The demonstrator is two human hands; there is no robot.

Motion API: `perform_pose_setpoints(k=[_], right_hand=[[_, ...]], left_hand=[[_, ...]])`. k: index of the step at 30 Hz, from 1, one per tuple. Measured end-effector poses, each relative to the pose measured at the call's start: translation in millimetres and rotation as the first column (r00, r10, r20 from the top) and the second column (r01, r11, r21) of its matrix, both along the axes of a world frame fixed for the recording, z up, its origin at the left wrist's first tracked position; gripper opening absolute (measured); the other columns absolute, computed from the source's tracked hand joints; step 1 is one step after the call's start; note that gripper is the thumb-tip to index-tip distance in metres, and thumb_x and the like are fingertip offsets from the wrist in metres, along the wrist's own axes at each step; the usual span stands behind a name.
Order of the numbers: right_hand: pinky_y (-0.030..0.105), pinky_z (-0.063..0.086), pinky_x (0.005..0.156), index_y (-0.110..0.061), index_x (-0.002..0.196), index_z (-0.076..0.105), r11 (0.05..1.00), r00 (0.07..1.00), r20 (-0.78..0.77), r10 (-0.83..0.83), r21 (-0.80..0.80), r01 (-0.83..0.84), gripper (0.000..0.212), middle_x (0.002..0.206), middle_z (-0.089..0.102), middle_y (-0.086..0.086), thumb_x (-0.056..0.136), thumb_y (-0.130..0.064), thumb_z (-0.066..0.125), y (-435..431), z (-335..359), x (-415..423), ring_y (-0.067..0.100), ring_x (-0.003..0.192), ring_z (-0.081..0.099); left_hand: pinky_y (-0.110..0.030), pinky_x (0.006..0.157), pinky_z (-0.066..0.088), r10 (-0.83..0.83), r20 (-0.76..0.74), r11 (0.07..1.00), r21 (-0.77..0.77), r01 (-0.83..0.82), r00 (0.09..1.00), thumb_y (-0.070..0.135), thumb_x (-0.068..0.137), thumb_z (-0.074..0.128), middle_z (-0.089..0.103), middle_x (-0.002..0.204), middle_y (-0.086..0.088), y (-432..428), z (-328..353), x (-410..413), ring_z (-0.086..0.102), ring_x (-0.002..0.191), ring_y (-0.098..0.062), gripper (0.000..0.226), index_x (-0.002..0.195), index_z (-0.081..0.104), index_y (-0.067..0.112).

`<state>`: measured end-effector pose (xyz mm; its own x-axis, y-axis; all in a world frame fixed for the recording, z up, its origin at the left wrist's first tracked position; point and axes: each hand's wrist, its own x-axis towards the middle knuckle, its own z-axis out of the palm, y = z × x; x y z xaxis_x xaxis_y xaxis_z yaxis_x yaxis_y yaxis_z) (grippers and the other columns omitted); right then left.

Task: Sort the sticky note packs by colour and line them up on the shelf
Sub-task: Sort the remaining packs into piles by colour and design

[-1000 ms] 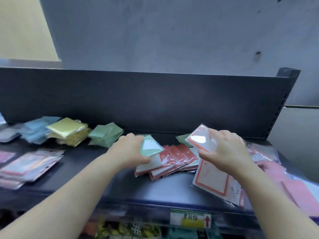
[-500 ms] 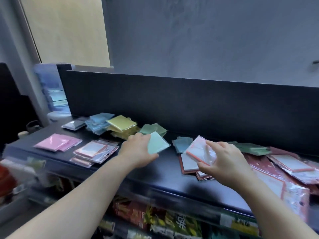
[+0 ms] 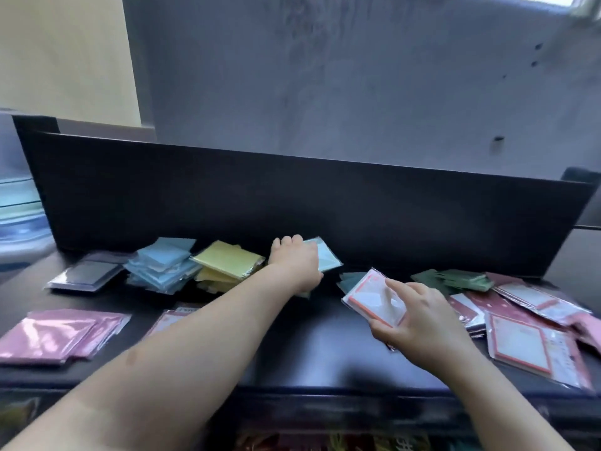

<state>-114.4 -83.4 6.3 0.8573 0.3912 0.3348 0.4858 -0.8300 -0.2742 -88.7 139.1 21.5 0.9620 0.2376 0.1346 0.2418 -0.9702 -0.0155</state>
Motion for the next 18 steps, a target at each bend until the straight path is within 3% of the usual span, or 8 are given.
perform_pose_setpoints(k=[4, 8, 11, 15, 18], right_hand=[[0.029, 0.035, 0.095, -0.027, 0.137, 0.044, 0.997, 0.997, -0.012, -0.077, 0.003, 0.077, 0.070, 0.124, 0.051, -0.003, 0.074, -0.051, 0.062, 10.7, -5.9, -22.7, 0.019, 0.114, 0.041], [0.029, 0.033, 0.101, -0.026, 0.138, 0.043, 0.993, 0.993, -0.019, -0.120, -0.003, 0.120, 0.071, 0.127, 0.049, -0.005, 0.075, -0.051, 0.063, 21.5, -8.3, -41.6, 0.019, 0.117, 0.040], [0.027, 0.034, 0.098, -0.026, 0.136, 0.045, 0.994, 0.994, -0.014, -0.111, -0.006, 0.111, 0.069, 0.123, 0.050, -0.005, 0.074, -0.050, 0.063, 32.3, -5.0, -48.4, 0.018, 0.116, 0.041], [0.024, 0.032, 0.095, -0.027, 0.136, 0.045, 1.000, 0.999, -0.037, -0.022, -0.006, 0.022, 0.069, 0.121, 0.050, -0.005, 0.074, -0.048, 0.065, 65.1, -4.2, -56.8, 0.016, 0.115, 0.040], [0.021, 0.031, 0.095, -0.029, 0.139, 0.041, 0.996, 0.994, -0.066, 0.083, -0.027, -0.085, 0.071, 0.126, 0.048, -0.006, 0.075, -0.048, 0.065, 100.1, -5.8, -64.6, 0.015, 0.119, 0.038]], left_hand=[[-0.049, 0.114, 0.018, -0.014, -0.097, 1.000, 0.002, 0.014, 0.995, 0.046, 0.093, 0.047, 0.046, 0.136, -0.015, 19.4, -2.1, 16.6, 0.041, 0.127, -0.035, 0.055, 0.137, 0.043, 0.013], [-0.049, 0.116, 0.013, -0.077, -0.239, 0.996, -0.062, 0.064, 0.968, 0.036, 0.097, 0.041, 0.059, 0.127, -0.007, 27.8, -5.8, 15.4, 0.050, 0.122, -0.030, 0.034, 0.119, 0.057, 0.015], [-0.044, 0.113, 0.020, -0.161, -0.133, 0.982, -0.115, 0.146, 0.978, 0.031, 0.098, 0.040, 0.063, 0.119, -0.005, 31.2, -3.1, 0.0, 0.054, 0.115, -0.028, 0.025, 0.108, 0.058, 0.016], [-0.034, 0.086, 0.043, -0.181, 0.072, 0.961, -0.199, 0.192, 0.981, 0.034, 0.097, 0.042, 0.061, 0.118, -0.003, 54.7, 6.2, -36.2, 0.056, 0.109, -0.027, 0.030, 0.115, 0.057, 0.014], [-0.038, 0.091, 0.047, -0.156, 0.173, 0.949, -0.246, 0.196, 0.972, 0.034, 0.096, 0.045, 0.060, 0.124, -0.004, 84.8, 9.7, -71.9, 0.055, 0.114, -0.027, 0.036, 0.124, 0.056, 0.014]])
